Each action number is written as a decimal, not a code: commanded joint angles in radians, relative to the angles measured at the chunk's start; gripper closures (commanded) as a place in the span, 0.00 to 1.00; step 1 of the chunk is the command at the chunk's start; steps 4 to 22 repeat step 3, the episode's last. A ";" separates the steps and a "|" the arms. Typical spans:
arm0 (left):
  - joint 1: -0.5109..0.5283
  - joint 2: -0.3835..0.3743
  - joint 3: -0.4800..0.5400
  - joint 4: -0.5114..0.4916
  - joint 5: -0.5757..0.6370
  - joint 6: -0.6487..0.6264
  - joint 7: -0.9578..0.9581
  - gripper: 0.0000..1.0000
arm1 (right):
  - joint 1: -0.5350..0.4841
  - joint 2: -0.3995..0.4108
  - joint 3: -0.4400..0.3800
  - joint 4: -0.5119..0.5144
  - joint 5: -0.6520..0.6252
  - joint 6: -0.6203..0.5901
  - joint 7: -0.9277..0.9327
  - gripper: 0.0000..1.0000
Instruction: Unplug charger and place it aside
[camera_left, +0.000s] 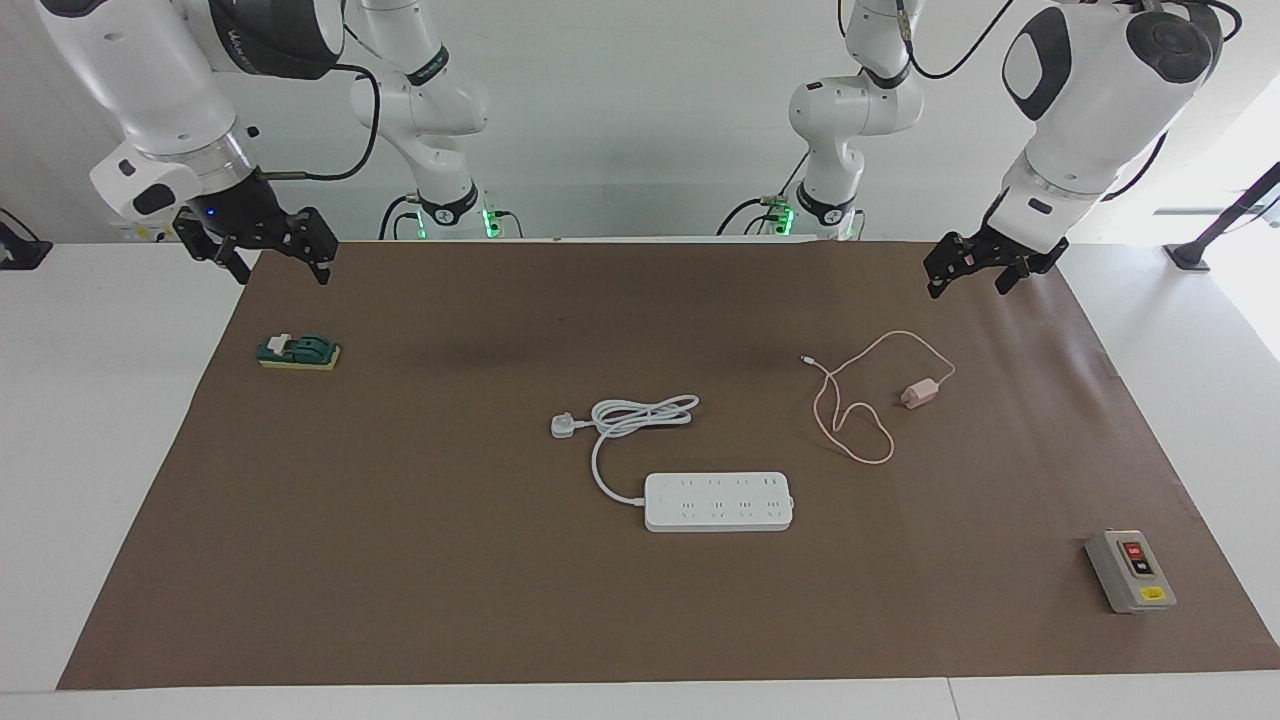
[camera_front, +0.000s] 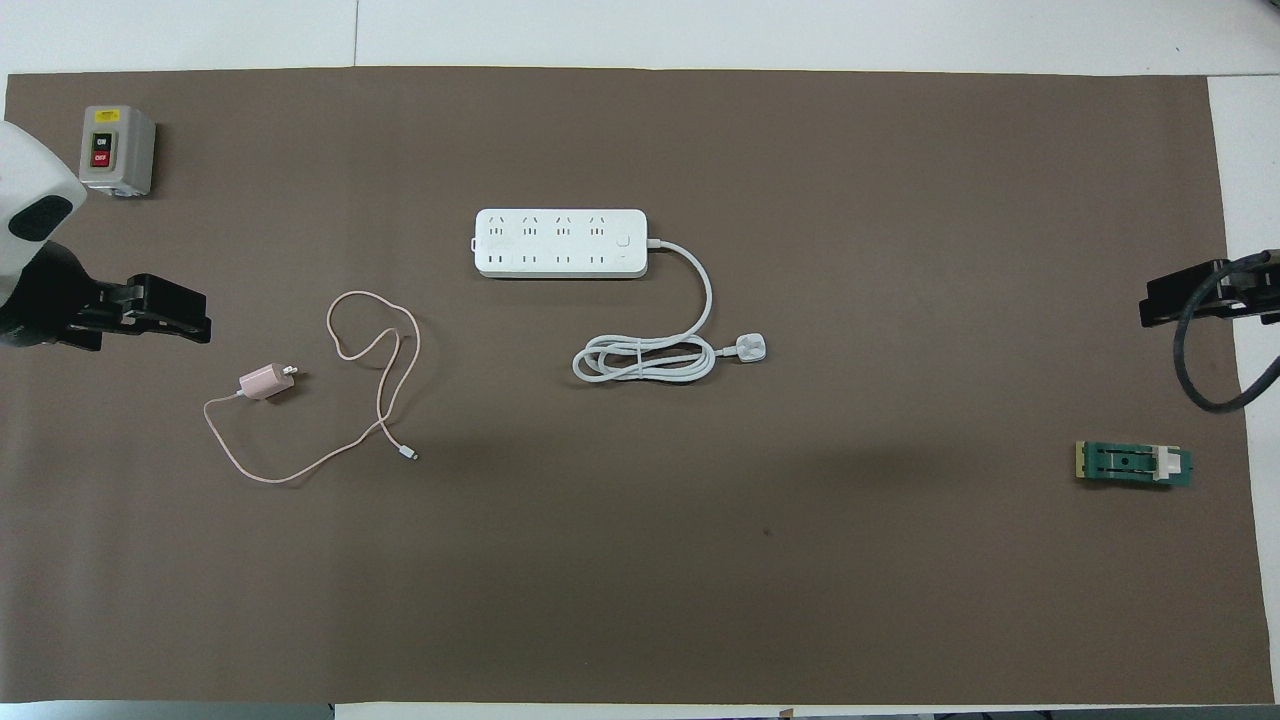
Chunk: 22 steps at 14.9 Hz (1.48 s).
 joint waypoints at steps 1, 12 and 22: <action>-0.008 0.008 0.004 0.021 0.002 -0.016 0.001 0.00 | -0.016 -0.005 0.009 -0.003 0.018 -0.017 -0.024 0.00; -0.008 0.008 0.003 0.021 0.002 -0.016 0.001 0.00 | -0.016 -0.005 0.010 -0.003 0.018 -0.017 -0.024 0.00; -0.008 0.008 0.003 0.021 0.002 -0.016 0.001 0.00 | -0.016 -0.005 0.010 -0.003 0.018 -0.017 -0.024 0.00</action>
